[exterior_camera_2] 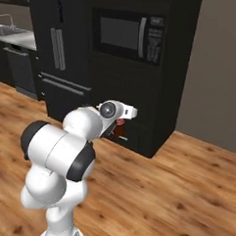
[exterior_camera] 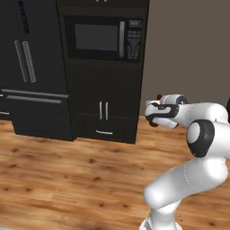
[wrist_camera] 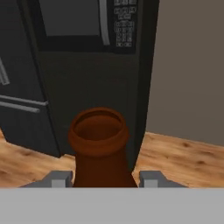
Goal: Place the large bottle from the dining counter next to the other large bottle outside the sink, and place the small bottle from the dining counter next to the other small bottle inside the sink.
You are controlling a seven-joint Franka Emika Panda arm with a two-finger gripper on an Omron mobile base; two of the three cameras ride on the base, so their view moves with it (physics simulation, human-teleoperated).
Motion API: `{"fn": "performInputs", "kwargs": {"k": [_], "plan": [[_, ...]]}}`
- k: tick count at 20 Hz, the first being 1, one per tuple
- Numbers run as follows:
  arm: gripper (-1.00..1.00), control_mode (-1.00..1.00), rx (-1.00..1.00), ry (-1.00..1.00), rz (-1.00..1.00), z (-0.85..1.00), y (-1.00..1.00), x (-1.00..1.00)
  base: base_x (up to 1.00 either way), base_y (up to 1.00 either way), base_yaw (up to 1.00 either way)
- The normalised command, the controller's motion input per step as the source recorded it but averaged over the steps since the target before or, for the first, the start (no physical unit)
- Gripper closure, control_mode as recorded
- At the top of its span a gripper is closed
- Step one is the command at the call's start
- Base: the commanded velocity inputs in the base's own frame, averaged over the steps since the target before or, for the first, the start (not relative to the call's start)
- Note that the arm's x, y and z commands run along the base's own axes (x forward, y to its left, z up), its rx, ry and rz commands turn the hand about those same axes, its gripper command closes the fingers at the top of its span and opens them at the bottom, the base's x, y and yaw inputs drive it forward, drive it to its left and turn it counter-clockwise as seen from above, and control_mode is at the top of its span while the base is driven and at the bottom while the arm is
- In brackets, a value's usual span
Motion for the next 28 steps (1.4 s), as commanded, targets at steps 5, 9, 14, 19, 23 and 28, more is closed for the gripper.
{"fn": "performInputs", "kwargs": {"k": [5, 9, 14, 19, 23, 28], "plan": [[1.00, 1.00, 0.00, 0.00, 0.00, 0.00, 0.00, 0.00, 0.68, 0.32, 0.33], [1.00, 1.00, 0.00, 0.00, 0.00, 0.00, 0.00, 0.00, 0.62, 0.50, 0.30], [1.00, 1.00, 0.00, 0.00, 0.00, 0.00, 0.00, 0.00, 0.76, 0.38, 0.26], [1.00, 1.00, 0.00, 0.00, 0.00, 0.00, 0.00, 0.00, 0.99, 0.26, 0.24], [1.00, 1.00, 0.00, 0.00, 0.00, 0.00, 0.00, 0.00, 0.95, 0.37, 0.26], [1.00, 1.00, 0.00, 0.00, 0.00, 0.00, 0.00, 0.00, 0.74, 0.54, 0.29]]}}
